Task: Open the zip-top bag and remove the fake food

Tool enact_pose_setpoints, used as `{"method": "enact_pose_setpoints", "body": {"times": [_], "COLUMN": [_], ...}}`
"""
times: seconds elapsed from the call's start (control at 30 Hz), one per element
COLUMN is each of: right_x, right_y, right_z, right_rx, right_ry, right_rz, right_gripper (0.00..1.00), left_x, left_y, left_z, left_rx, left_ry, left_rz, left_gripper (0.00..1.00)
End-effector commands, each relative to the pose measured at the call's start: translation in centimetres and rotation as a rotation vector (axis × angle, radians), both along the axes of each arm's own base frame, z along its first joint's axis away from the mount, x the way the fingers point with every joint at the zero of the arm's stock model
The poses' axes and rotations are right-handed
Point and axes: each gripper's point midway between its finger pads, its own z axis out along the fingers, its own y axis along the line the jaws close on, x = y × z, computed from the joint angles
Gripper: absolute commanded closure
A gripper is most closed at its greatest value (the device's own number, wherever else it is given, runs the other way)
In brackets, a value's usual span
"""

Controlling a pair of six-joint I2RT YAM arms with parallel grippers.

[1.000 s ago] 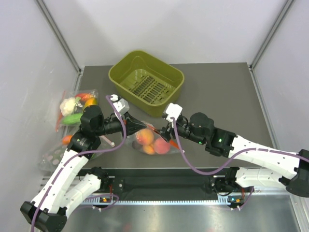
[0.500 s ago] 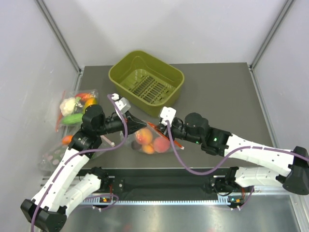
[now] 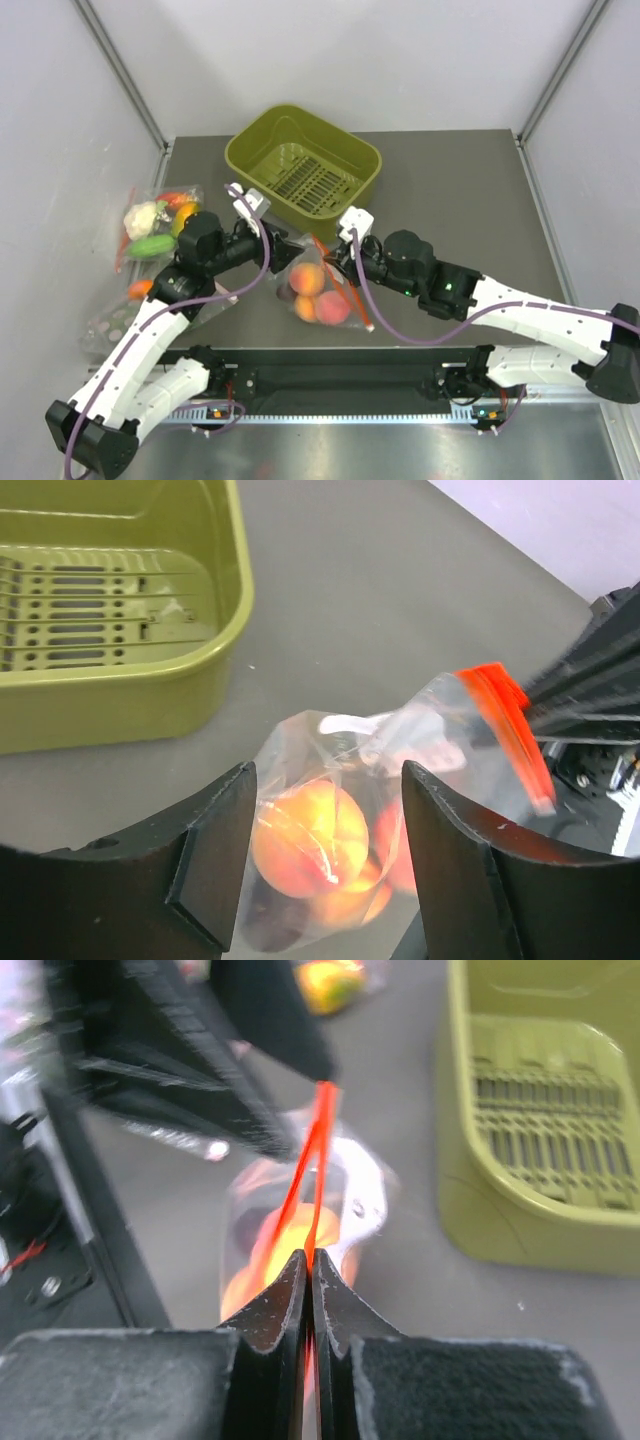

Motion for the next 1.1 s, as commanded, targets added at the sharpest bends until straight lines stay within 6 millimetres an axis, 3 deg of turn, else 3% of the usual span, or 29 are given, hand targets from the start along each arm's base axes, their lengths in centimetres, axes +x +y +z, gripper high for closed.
{"method": "enact_pose_setpoints", "body": {"times": [0.0, 0.2, 0.3, 0.53, 0.83, 1.07], "right_x": [2.4, 4.1, 4.8, 5.3, 4.5, 3.6], "right_y": [0.0, 0.8, 1.1, 1.6, 2.0, 1.5], "right_z": [3.3, 3.2, 3.0, 4.0, 5.6, 6.0], "right_rx": [0.083, 0.094, 0.098, 0.173, 0.247, 0.276], "right_ry": [0.027, 0.065, 0.076, 0.098, 0.119, 0.12], "right_rz": [-0.174, -0.263, -0.305, -0.334, -0.3, -0.275], "right_gripper": [1.0, 1.0, 1.0, 1.0, 1.0, 1.0], "left_x": [0.1, -2.9, -3.9, -3.1, -2.7, -1.5], "left_y": [0.9, 1.3, 0.9, -0.9, -5.7, -5.8], "left_z": [4.7, 8.7, 9.1, 5.9, 2.0, 0.2], "left_rx": [-0.081, -0.269, -0.318, -0.314, -0.192, -0.127], "left_ry": [-0.109, -0.111, -0.063, 0.102, 0.176, 0.192], "left_rz": [0.074, 0.08, 0.054, 0.039, 0.038, 0.125], "left_gripper": [0.35, 0.34, 0.34, 0.35, 0.34, 0.32]}}
